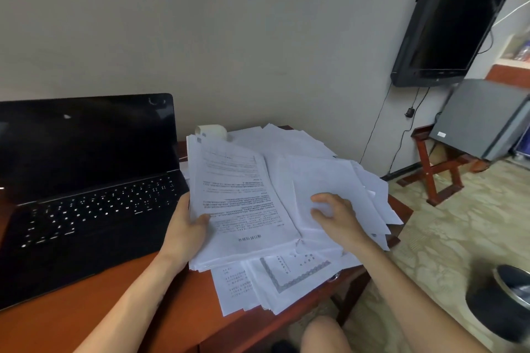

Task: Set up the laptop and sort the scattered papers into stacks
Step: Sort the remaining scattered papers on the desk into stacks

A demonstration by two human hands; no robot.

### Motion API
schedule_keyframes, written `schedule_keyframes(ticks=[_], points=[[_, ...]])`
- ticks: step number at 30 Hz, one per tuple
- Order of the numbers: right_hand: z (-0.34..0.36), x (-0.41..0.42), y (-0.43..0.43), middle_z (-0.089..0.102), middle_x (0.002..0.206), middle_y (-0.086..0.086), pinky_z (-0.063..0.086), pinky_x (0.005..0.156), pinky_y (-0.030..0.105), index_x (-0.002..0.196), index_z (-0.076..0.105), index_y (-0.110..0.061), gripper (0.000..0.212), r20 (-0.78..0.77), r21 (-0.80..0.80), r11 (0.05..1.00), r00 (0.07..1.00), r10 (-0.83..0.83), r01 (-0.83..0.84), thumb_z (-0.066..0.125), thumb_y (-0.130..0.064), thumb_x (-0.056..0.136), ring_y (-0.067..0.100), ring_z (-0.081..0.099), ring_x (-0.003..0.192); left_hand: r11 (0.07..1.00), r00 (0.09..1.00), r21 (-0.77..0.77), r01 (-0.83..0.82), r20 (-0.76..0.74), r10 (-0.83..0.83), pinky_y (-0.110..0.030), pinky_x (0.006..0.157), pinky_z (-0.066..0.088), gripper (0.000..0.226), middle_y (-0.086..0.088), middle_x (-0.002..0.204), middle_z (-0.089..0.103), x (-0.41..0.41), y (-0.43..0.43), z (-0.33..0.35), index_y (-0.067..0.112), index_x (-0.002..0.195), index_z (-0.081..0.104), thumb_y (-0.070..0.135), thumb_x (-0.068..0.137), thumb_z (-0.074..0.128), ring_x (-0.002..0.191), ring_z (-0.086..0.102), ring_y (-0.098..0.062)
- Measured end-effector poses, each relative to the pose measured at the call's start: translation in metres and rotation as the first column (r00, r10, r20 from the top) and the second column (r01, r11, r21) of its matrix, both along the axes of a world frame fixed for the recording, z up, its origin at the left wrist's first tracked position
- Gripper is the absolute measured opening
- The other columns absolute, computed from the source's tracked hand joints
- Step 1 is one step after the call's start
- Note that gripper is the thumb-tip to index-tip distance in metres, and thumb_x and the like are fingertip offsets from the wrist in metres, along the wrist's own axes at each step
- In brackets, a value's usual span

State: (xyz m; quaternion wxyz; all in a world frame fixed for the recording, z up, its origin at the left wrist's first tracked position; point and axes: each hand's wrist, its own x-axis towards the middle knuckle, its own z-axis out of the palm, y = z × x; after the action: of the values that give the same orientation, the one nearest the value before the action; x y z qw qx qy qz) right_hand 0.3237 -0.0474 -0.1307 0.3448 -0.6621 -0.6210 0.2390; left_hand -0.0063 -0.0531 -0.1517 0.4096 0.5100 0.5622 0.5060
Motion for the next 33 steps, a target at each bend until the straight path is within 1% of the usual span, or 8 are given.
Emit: schedule_keyframes(ticks=[6, 13, 15, 18, 23, 27, 30, 33], points=[[-0.016, -0.004, -0.01, 0.014, 0.162, -0.013, 0.01, 0.123, 0.04, 0.155, 0.021, -0.04, 0.101, 0.416, -0.189, 0.981, 0.9, 0.13, -0.055, 0.052, -0.088, 0.072, 0.017, 0.007, 0.151, 0.996, 0.997, 0.066, -0.053, -0.047, 0.056, -0.032, 0.092, 0.053, 0.056, 0.011, 0.125, 0.064, -0.005, -0.002, 0.004, 0.028, 0.141, 0.049, -0.003, 0.096, 0.058, 0.117, 0.062, -0.01], [-0.036, -0.002, -0.009, 0.058, 0.13, -0.016, 0.037, 0.106, 0.039, 0.131, 0.056, -0.035, 0.048, 0.391, 0.14, 0.99, 0.917, -0.077, 0.023, 0.057, -0.063, 0.091, 0.015, 0.052, 0.124, 0.991, 0.991, 0.072, -0.113, -0.062, 0.117, -0.029, 0.086, 0.05, 0.052, 0.009, 0.126, 0.062, -0.015, 0.001, 0.004, 0.024, 0.144, 0.048, 0.0, 0.099, 0.055, 0.116, 0.062, -0.014], [-0.043, -0.004, -0.015, 0.064, 0.091, -0.017, 0.051, 0.085, 0.039, 0.101, 0.065, -0.029, 0.017, 0.293, 0.312, 0.947, 0.94, -0.173, 0.077, 0.059, -0.045, 0.097, 0.012, 0.062, 0.089, 0.991, 0.991, 0.08, -0.108, -0.072, 0.113, -0.026, 0.083, 0.049, 0.051, 0.015, 0.121, 0.062, -0.014, 0.0, 0.006, 0.023, 0.144, 0.048, 0.0, 0.1, 0.055, 0.112, 0.062, -0.009], [-0.041, -0.01, -0.024, 0.058, 0.07, -0.014, 0.056, 0.064, 0.035, 0.08, 0.057, -0.029, 0.021, 0.089, 0.344, 0.918, 0.967, -0.24, 0.197, 0.058, -0.033, 0.1, 0.007, 0.059, 0.066, 0.992, 0.993, 0.093, -0.088, -0.072, 0.095, -0.027, 0.085, 0.05, 0.05, 0.016, 0.122, 0.062, -0.011, -0.002, 0.006, 0.026, 0.142, 0.048, 0.0, 0.1, 0.055, 0.112, 0.061, -0.006], [0.002, -0.021, -0.03, 0.069, 0.101, -0.017, 0.053, 0.081, 0.023, 0.112, 0.062, -0.03, 0.012, -0.511, 0.162, 0.956, 0.85, -0.131, 0.245, 0.061, -0.031, 0.1, -0.003, 0.064, 0.092, 0.994, 0.995, 0.105, -0.03, -0.09, 0.04, -0.035, 0.094, 0.053, 0.053, 0.013, 0.129, 0.062, -0.007, -0.002, 0.002, 0.027, 0.144, 0.049, 0.001, 0.098, 0.055, 0.119, 0.062, -0.01], [0.032, -0.031, -0.031, 0.074, 0.107, -0.009, 0.058, 0.079, 0.039, 0.116, 0.064, -0.031, 0.028, -0.779, -0.099, 0.993, 0.616, -0.117, 0.062, 0.068, -0.047, 0.092, 0.013, 0.07, 0.097, 0.993, 0.994, 0.104, 0.045, -0.103, -0.035, -0.049, 0.102, 0.055, 0.054, 0.008, 0.136, 0.063, -0.008, 0.0, -0.005, 0.034, 0.143, 0.049, 0.005, 0.098, 0.056, 0.125, 0.064, -0.015], [0.045, -0.038, -0.026, 0.077, 0.109, -0.004, 0.058, 0.064, 0.028, 0.117, 0.067, -0.025, 0.027, -0.885, -0.084, 0.995, 0.455, -0.1, 0.055, 0.067, -0.041, 0.095, 0.015, 0.075, 0.094, 0.991, 0.993, 0.087, 0.097, -0.068, -0.091, -0.051, 0.102, 0.055, 0.055, 0.005, 0.138, 0.062, -0.003, -0.002, -0.004, 0.035, 0.144, 0.048, 0.008, 0.095, 0.054, 0.127, 0.063, -0.02], [0.039, -0.048, -0.022, 0.077, 0.105, 0.0, 0.057, 0.066, 0.03, 0.113, 0.067, -0.022, 0.022, -0.849, -0.116, 0.985, 0.502, -0.166, 0.129, 0.065, -0.037, 0.097, 0.019, 0.073, 0.093, 0.997, 0.998, 0.044, 0.059, 0.001, -0.06, -0.038, 0.096, 0.055, 0.05, 0.006, 0.13, 0.064, 0.003, -0.005, -0.003, 0.034, 0.139, 0.044, 0.0, 0.102, 0.048, 0.12, 0.065, -0.015]])
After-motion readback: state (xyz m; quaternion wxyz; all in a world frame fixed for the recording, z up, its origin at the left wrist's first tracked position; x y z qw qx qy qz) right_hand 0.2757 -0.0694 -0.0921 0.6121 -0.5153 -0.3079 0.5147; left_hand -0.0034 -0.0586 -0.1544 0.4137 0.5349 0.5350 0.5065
